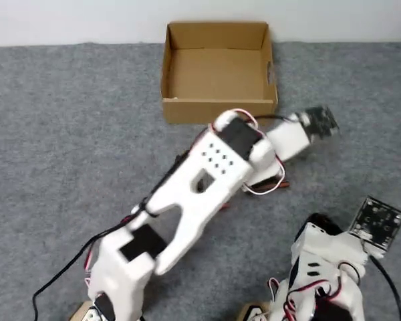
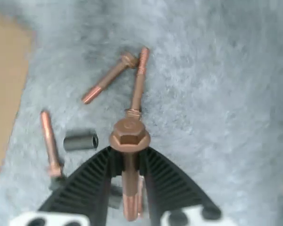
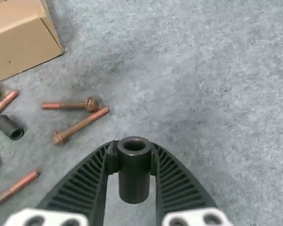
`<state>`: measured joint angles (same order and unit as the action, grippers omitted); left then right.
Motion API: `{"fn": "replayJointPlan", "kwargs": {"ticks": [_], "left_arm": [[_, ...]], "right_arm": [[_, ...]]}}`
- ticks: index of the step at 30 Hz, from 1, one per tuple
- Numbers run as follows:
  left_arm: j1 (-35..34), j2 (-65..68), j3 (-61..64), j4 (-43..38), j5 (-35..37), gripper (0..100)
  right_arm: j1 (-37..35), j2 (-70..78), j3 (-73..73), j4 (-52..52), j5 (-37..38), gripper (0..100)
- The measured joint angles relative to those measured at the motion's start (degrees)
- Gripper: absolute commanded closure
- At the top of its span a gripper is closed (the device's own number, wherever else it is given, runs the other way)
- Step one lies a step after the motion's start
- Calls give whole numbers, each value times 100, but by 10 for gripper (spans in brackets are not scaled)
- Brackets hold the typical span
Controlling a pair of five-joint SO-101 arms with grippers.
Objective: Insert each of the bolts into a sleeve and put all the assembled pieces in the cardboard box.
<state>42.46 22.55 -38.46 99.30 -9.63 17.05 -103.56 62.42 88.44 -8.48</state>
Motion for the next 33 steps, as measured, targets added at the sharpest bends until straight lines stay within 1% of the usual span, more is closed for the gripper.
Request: {"fn": "replayJointPlan", "kwargs": {"ticks": [3,5,8,11,14,17,19,23,30,33], "left_arm": [[-9,-730,404,0,914,994],[0,-1204,782,9,1389,994],[0,-1908,1451,9,1705,995],[-9,-2602,2127,9,1960,995],[-202,-3332,2734,-9,2426,995],[-484,-4053,3402,-246,2910,995],[-659,-4527,3851,-554,3191,995],[-765,-5574,4888,-1292,3393,995],[-809,-7657,7218,-3262,3877,995],[-809,-8484,8185,-3982,4097,995]], "right_arm": [[-642,0,-88,158,0,988],[-1090,0,-105,158,0,988],[-1574,26,-105,158,9,989],[-2022,26,-105,141,290,989],[-2356,26,-105,-62,440,989],[-2796,35,-105,-237,484,989],[-3200,35,-105,-299,492,989],[-4123,26,26,-422,501,989],[-4985,35,396,-1196,501,989],[-5327,53,448,-1363,501,989]]}}
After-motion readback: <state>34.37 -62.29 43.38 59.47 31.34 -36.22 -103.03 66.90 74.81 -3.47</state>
